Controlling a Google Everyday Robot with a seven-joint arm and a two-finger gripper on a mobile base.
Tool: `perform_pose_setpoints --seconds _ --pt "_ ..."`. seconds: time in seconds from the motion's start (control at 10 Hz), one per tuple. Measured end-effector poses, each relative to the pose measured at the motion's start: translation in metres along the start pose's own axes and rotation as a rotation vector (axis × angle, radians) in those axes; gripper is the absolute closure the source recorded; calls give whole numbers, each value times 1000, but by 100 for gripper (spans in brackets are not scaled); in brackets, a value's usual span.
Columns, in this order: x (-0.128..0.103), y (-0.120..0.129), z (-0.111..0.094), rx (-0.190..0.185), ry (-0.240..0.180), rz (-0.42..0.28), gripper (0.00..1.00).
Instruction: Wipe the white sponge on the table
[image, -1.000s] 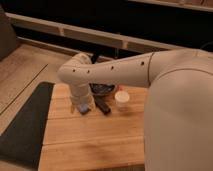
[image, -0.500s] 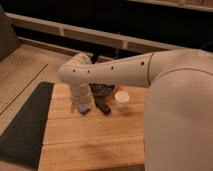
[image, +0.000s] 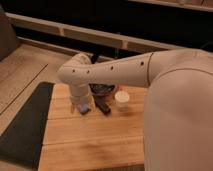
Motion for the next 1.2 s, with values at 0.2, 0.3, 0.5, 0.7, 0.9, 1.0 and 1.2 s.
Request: perform_pose_setpoints --seconds 0.2,0.3,0.5,0.7,0.9,1.0,1.2 --pt "-23 -1 -5 22 -87 -50 35" --pt "-48 -4 -12 35 -167 -117 35" --pt "-84 -1 -20 37 -266 -233 35" --pt "-100 1 -25 40 -311 -287 35" --pt "-100 -1 -25 47 -310 -291 35" --pt "-99 -5 -22 53 -297 -277 35" --pt "-99 -20 -2 64 -234 -250 35"
